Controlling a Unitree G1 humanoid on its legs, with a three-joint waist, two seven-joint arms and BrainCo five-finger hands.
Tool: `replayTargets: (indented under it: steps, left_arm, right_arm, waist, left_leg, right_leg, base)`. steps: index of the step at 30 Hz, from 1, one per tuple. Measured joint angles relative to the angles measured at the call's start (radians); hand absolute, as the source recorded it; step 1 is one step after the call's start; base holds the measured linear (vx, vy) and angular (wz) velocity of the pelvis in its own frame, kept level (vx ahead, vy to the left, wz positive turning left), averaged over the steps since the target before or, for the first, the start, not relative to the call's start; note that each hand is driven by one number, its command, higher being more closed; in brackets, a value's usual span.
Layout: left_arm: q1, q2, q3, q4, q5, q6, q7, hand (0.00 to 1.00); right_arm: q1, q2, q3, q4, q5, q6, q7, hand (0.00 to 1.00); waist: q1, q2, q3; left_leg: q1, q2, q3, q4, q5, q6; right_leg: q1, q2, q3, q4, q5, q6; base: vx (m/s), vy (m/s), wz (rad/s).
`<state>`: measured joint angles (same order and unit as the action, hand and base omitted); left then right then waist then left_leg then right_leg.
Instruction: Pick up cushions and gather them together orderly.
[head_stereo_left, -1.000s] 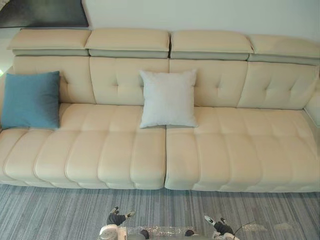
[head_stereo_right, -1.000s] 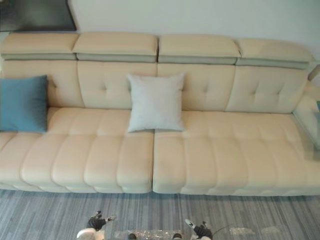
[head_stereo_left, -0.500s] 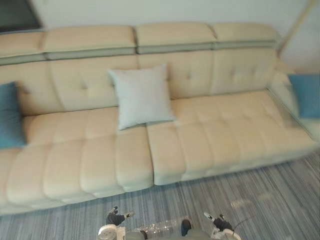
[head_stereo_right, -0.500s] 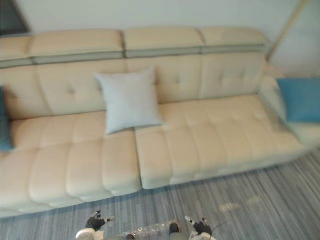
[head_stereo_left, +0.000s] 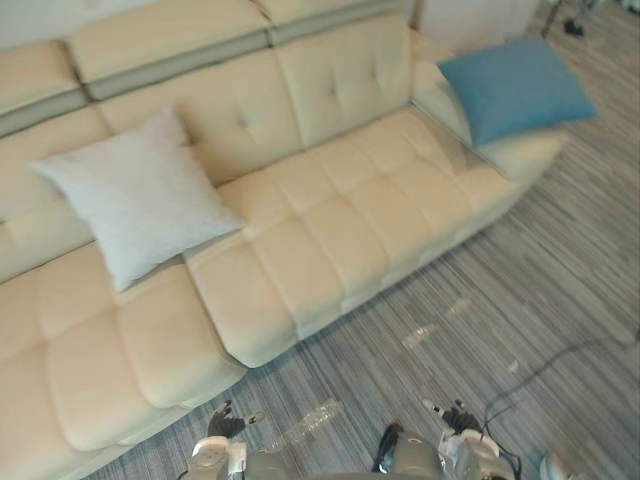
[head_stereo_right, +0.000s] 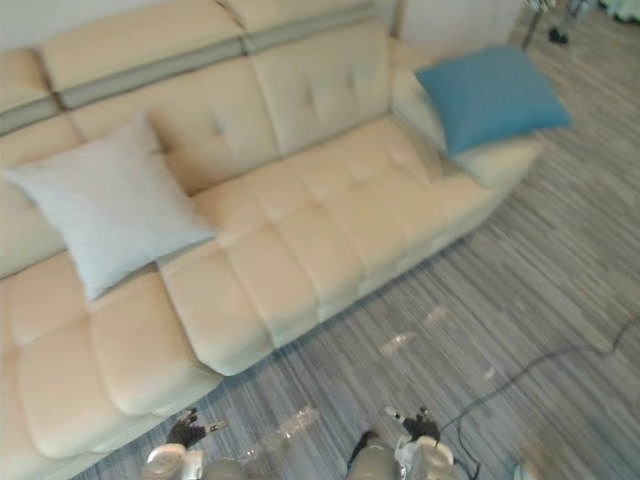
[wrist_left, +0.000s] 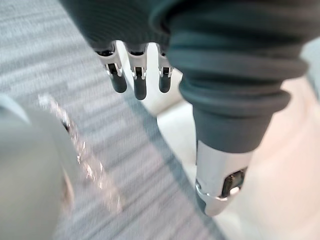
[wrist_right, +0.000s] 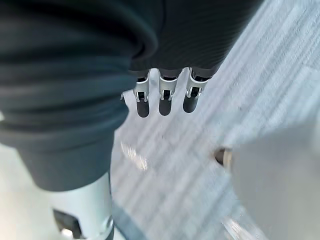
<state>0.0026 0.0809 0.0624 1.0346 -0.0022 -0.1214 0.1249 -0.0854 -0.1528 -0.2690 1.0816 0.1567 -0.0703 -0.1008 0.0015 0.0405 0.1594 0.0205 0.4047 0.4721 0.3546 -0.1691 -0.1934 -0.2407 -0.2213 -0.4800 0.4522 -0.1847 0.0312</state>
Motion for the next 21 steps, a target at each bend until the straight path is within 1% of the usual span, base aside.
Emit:
replayTargets:
  steps: [1, 2, 3, 4, 5, 6, 7, 8, 9, 10, 11, 12, 13, 14, 15, 16, 17, 18, 19, 20, 21]
  left_arm:
    - [-0.005, -0.001, -0.005, 0.0, 0.0, 0.0, 0.0, 0.0]
    - [-0.021, -0.003, -0.009, -0.001, -0.001, 0.0, 0.003, 0.0]
    - [-0.023, -0.003, -0.012, -0.003, -0.002, 0.0, 0.004, 0.0]
    - [-0.018, -0.006, -0.013, -0.003, -0.001, 0.0, 0.004, 0.0]
    - [-0.004, -0.011, -0.025, -0.003, -0.001, 0.0, 0.003, 0.0]
    - [0.001, -0.012, -0.03, -0.003, -0.002, 0.0, 0.002, 0.0]
    - [0.013, -0.005, -0.043, -0.008, -0.002, -0.003, 0.0, 0.0]
    - [0.015, -0.005, -0.044, -0.009, -0.006, -0.002, -0.001, 0.0]
    - [0.022, -0.009, -0.044, -0.038, -0.018, -0.003, 0.0, 0.0]
    - [0.023, -0.009, -0.044, -0.053, -0.021, -0.003, -0.001, 0.0]
    - [0.022, -0.01, -0.045, -0.055, -0.021, -0.003, -0.002, 0.0]
    - [0.022, -0.023, -0.038, -0.071, -0.021, -0.003, -0.002, 0.0]
    - [0.02, -0.029, -0.028, -0.072, -0.024, -0.003, -0.007, 0.0]
    - [0.02, -0.029, -0.024, -0.071, -0.024, -0.002, -0.008, 0.0]
    - [0.029, -0.027, 0.0, -0.07, -0.024, 0.002, -0.016, 0.0]
    - [0.035, -0.025, 0.012, -0.074, -0.031, 0.001, -0.02, 0.0]
    - [0.035, -0.025, 0.021, -0.077, -0.031, 0.001, -0.022, 0.0]
    - [0.032, -0.028, 0.036, -0.08, -0.033, 0.004, -0.02, 0.0]
    - [0.033, -0.027, 0.031, -0.075, -0.033, 0.009, -0.021, 0.0]
    - [0.034, -0.027, 0.015, -0.067, -0.03, 0.018, -0.021, 0.0]
    - [0.035, -0.029, 0.001, -0.063, -0.029, 0.022, -0.022, 0.0]
  right_arm:
    - [0.003, 0.001, 0.001, 0.0, 0.001, 0.0, 0.0, 0.0]
    - [0.02, 0.003, 0.007, 0.002, 0.002, 0.0, -0.002, 0.0]
    - [0.027, 0.003, 0.007, 0.002, 0.002, 0.0, -0.003, 0.0]
    - [0.04, 0.001, 0.01, 0.002, 0.002, -0.002, -0.011, 0.0]
    - [0.042, -0.002, 0.023, 0.002, 0.003, -0.002, -0.018, 0.0]
    - [0.036, -0.006, 0.029, 0.002, 0.003, -0.002, -0.019, 0.0]
    - [0.028, -0.015, 0.04, 0.002, 0.004, -0.002, -0.021, 0.0]
    - [0.028, -0.017, 0.041, 0.002, 0.004, -0.002, -0.022, 0.0]
    - [0.029, -0.016, 0.038, 0.006, 0.012, -0.002, -0.027, 0.0]
    - [0.028, -0.012, 0.035, 0.006, 0.014, -0.002, -0.031, 0.0]
    - [0.028, -0.01, 0.035, 0.006, 0.015, -0.002, -0.032, 0.0]
    - [0.027, 0.002, 0.021, 0.005, 0.019, -0.002, -0.035, 0.0]
    - [0.028, 0.014, -0.001, 0.006, 0.018, -0.002, -0.037, 0.0]
    - [0.03, 0.018, -0.003, 0.006, 0.017, -0.001, -0.04, 0.0]
    - [0.046, 0.051, -0.008, -0.005, 0.012, 0.0, -0.052, 0.0]
    - [0.065, 0.068, -0.026, -0.009, 0.006, 0.0, -0.05, 0.0]
    - [0.068, 0.076, -0.035, -0.014, 0.004, 0.001, -0.048, 0.0]
    - [0.094, 0.102, -0.044, -0.057, 0.0, 0.002, -0.043, 0.0]
    - [0.111, 0.112, -0.044, -0.079, 0.0, 0.002, -0.038, 0.0]
    - [0.133, 0.118, -0.043, -0.086, -0.001, 0.002, -0.028, 0.0]
    - [0.146, 0.118, -0.043, -0.085, 0.0, 0.004, -0.023, 0.0]
  waist:
    - [-0.005, -0.001, 0.0]
    - [-0.011, -0.014, 0.006]
    - [-0.012, -0.017, 0.009]
    - [-0.013, -0.02, 0.013]
    - [0.002, -0.022, 0.021]
    - [0.006, -0.018, 0.024]
    - [0.015, -0.002, 0.033]
    - [0.02, 0.002, 0.035]
    - [0.038, 0.011, 0.041]
    - [0.056, 0.023, 0.048]
    - [0.057, 0.024, 0.049]
    - [0.073, 0.027, 0.05]
    - [0.095, 0.033, 0.049]
    - [0.102, 0.032, 0.047]
    - [0.112, 0.007, 0.019]
    - [0.113, -0.018, 0.009]
    - [0.117, -0.029, 0.011]
    - [0.129, -0.042, 0.014]
    - [0.117, -0.043, 0.015]
    - [0.102, -0.046, 0.015]
    - [0.101, -0.043, 0.013]
  left_leg:
    - [-0.003, 0.012, -0.011, 0.008, 0.016, 0.01]
    - [-0.026, 0.039, -0.051, 0.078, 0.062, 0.085]
    - [-0.044, 0.049, -0.073, 0.126, 0.085, 0.144]
    - [-0.114, 0.058, -0.183, 0.267, 0.152, 0.248]
    - [-0.166, 0.005, -0.303, 0.407, 0.053, 0.192]
    - [-0.181, -0.026, -0.34, 0.442, 0.015, 0.18]
    - [-0.22, -0.137, -0.422, 0.509, -0.083, 0.161]
    - [-0.229, -0.165, -0.437, 0.513, -0.1, 0.163]
    - [-0.27, -0.268, -0.464, 0.507, -0.152, 0.17]
    - [-0.318, -0.357, -0.473, 0.452, -0.17, 0.182]
    - [-0.328, -0.376, -0.478, 0.428, -0.169, 0.181]
    - [-0.363, -0.47, -0.544, 0.262, -0.146, 0.148]
    - [-0.362, -0.505, -0.607, 0.151, -0.042, 0.122]
    - [-0.35, -0.508, -0.614, 0.145, -0.016, 0.125]
    - [-0.322, -0.524, -0.583, 0.149, -0.065, 0.217]
    - [-0.312, -0.52, -0.539, 0.155, -0.093, 0.223]
    - [-0.303, -0.52, -0.518, 0.154, -0.103, 0.222]
    - [-0.252, -0.519, -0.474, 0.166, -0.134, 0.254]
    - [-0.221, -0.517, -0.464, 0.174, -0.156, 0.267]
    - [-0.169, -0.516, -0.456, 0.178, -0.18, 0.27]
    - [-0.123, -0.497, -0.433, 0.179, -0.189, 0.266]
  right_leg:
    - [0.001, 0.011, -0.007, 0.008, -0.014, -0.004]
    - [0.021, 0.032, -0.013, 0.023, -0.054, -0.02]
    - [0.033, 0.042, -0.013, 0.021, -0.063, -0.03]
    - [0.07, 0.072, 0.002, -0.008, -0.073, -0.048]
    - [0.092, 0.093, 0.045, -0.034, -0.08, -0.066]
    - [0.1, 0.103, 0.063, -0.042, -0.082, -0.075]
    - [0.127, 0.133, 0.112, -0.07, -0.095, -0.098]
    - [0.133, 0.139, 0.122, -0.076, -0.096, -0.099]
    - [0.154, 0.159, 0.164, -0.092, -0.095, -0.105]
    - [0.177, 0.18, 0.204, -0.108, -0.097, -0.109]
    - [0.18, 0.183, 0.214, -0.11, -0.099, -0.108]
    - [0.188, 0.197, 0.27, -0.106, -0.115, -0.1]
    - [0.193, 0.215, 0.323, -0.103, -0.129, -0.09]
    - [0.197, 0.219, 0.341, -0.101, -0.134, -0.087]
    - [0.194, 0.205, 0.403, -0.069, -0.174, -0.061]
    - [0.185, 0.193, 0.431, -0.011, -0.201, -0.034]
    - [0.174, 0.185, 0.439, 0.023, -0.213, -0.014]
    - [0.115, 0.154, 0.431, 0.216, -0.216, 0.032]
    - [0.083, 0.139, 0.419, 0.334, -0.194, 0.072]
    - [0.046, 0.113, 0.399, 0.478, -0.174, 0.108]
    - [0.01, 0.085, 0.368, 0.569, -0.173, 0.093]
  base:
    - [0.16, -0.452, -0.12]
    - [0.12, -0.319, -0.02]
    - [0.14, -0.401, -0.16]
    - [0.11, -0.332, -0.54]
    - [0.11, -0.28, -0.69]
    - [0.14, -0.183, -1.03]
    - [0.11, -0.099, -0.76]
    - [0.15, -0.081, -1.15]
    - [0.21, -0.042, -1.12]
    - [0.21, -0.042, -1.08]
    - [0.29, -0.004, -1.16]
    - [0.2, 0.035, -1.26]
    - [0.25, 0.051, -1.36]
    - [0.34, 0.071, -1.32]
    - [0.46, 0.083, -1.1]
    - [0.5, 0.076, -1.07]
    - [0.41, 0.066, -1.05]
    - [0.33, 0.063, -0.8]
    - [0.42, 0.072, -0.71]
    - [0.54, 0.048, -0.29]
    - [0.62, 0.029, -0.43]
